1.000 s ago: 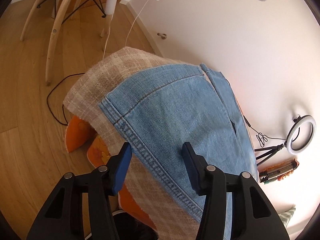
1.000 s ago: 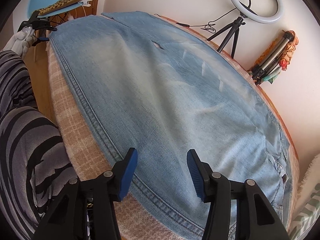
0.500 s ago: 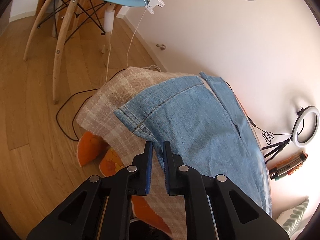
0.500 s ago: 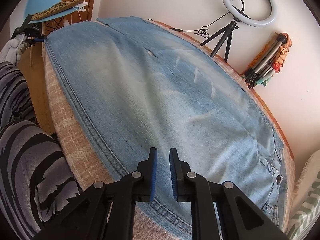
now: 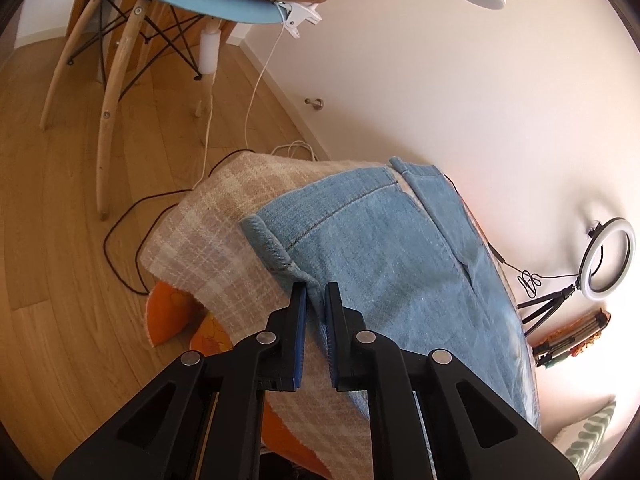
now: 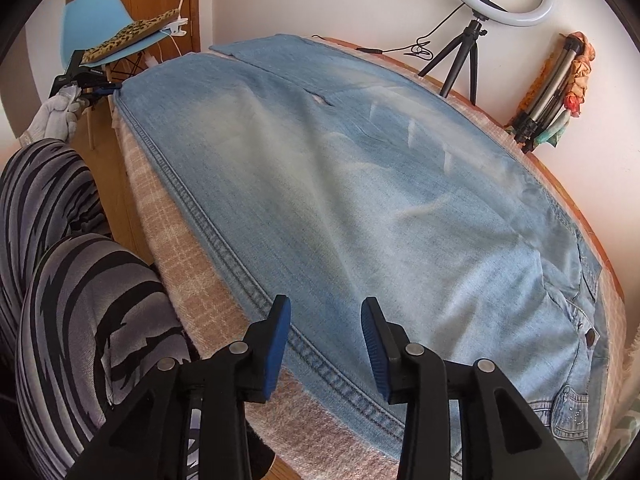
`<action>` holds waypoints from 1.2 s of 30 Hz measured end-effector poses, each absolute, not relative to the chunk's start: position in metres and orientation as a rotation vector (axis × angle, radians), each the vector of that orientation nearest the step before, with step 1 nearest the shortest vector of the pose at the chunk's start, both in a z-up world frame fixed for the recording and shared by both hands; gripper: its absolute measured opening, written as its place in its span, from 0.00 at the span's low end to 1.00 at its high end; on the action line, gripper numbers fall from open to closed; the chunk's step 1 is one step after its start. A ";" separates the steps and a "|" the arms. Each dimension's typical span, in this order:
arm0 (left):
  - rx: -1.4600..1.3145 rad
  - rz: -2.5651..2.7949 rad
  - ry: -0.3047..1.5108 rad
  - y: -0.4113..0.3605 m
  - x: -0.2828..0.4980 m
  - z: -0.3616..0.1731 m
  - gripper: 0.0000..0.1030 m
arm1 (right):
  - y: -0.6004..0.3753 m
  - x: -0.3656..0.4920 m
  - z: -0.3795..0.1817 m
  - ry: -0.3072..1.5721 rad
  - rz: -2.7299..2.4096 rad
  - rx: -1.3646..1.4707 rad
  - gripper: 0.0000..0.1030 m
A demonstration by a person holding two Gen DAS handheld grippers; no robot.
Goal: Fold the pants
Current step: 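Lift the gripped hems with both tools and carry them toward the waistband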
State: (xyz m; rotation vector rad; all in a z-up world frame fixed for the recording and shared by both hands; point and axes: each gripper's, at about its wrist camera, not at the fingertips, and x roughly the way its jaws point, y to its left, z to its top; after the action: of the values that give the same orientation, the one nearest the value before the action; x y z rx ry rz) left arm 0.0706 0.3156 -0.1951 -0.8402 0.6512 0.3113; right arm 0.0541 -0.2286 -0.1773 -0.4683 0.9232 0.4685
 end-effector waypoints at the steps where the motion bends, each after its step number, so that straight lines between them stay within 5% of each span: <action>1: -0.824 0.313 0.650 0.314 0.073 -0.191 0.05 | -0.227 0.053 -0.179 0.926 0.479 -0.480 0.37; 13: -0.713 0.314 0.636 0.313 0.086 -0.168 0.03 | -0.206 0.046 -0.199 0.925 0.490 -0.673 0.39; 15: -0.708 0.311 0.641 0.315 0.086 -0.169 0.03 | -0.203 0.049 -0.198 0.937 0.486 -0.670 0.20; 19: -0.760 0.304 0.659 0.321 0.073 -0.179 0.03 | -0.192 0.050 -0.193 0.892 0.430 -0.744 0.06; 21: -0.809 0.289 0.682 0.326 0.066 -0.190 0.10 | -0.193 0.056 -0.181 0.861 0.399 -0.724 0.05; 23: -0.851 0.287 0.688 0.330 0.058 -0.201 0.38 | -0.194 0.064 -0.168 0.835 0.378 -0.706 0.05; 26: -0.961 0.270 0.678 0.336 0.053 -0.216 0.48 | -0.192 0.080 -0.155 0.808 0.351 -0.713 0.05; 36: -1.230 0.216 0.554 0.335 0.058 -0.258 0.50 | -0.187 0.087 -0.158 0.830 0.346 -0.720 0.05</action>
State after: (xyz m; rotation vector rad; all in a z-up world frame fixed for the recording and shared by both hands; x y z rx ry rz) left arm 0.0577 0.3353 -0.2583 -1.2303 0.5542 0.2158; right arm 0.0867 -0.1871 -0.1577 -0.7203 0.8296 0.3455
